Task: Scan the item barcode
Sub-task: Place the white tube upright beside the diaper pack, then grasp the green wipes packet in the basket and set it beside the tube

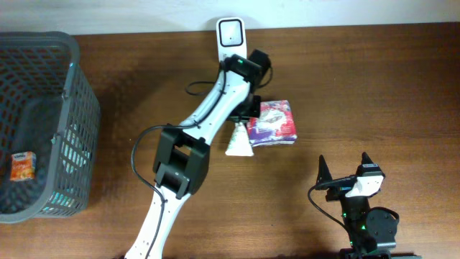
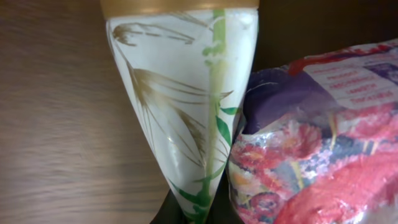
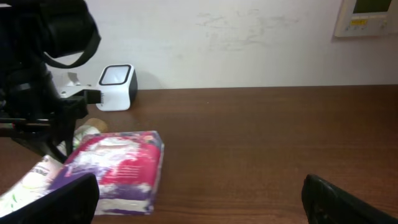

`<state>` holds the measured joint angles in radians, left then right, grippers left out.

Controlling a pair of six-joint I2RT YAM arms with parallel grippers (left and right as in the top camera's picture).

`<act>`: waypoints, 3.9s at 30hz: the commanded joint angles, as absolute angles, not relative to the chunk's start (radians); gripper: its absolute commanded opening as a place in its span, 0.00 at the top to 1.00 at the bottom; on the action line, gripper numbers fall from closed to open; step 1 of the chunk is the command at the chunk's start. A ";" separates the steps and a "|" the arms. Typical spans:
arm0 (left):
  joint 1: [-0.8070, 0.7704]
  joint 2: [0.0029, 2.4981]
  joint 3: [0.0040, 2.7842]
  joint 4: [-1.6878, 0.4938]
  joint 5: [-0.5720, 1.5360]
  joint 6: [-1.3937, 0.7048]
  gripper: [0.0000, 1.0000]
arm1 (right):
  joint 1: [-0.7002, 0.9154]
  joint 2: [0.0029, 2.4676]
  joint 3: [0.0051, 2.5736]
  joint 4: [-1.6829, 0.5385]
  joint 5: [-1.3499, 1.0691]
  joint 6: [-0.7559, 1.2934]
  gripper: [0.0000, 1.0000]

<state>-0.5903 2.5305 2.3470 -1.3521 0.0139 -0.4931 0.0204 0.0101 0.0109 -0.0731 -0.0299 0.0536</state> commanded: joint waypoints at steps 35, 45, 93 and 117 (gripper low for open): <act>0.558 1.961 2.432 -1.592 -0.055 -0.107 0.01 | 0.026 0.004 0.006 -0.079 -0.029 0.057 0.01; 0.648 1.965 1.680 -1.165 0.105 -0.107 0.13 | 0.026 0.004 0.006 -0.079 -0.029 0.057 0.01; -0.619 1.877 1.266 -0.393 -0.022 -0.622 0.98 | 0.026 0.004 0.006 -0.079 -0.029 0.057 0.01; 0.479 1.220 1.618 -0.817 0.076 -0.253 0.01 | 0.026 0.004 0.006 -0.079 -0.029 0.057 0.01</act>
<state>0.2283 1.2072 1.6218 -0.7712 0.1272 -0.2901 0.0204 0.0097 0.0109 -0.0738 -0.0269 0.0532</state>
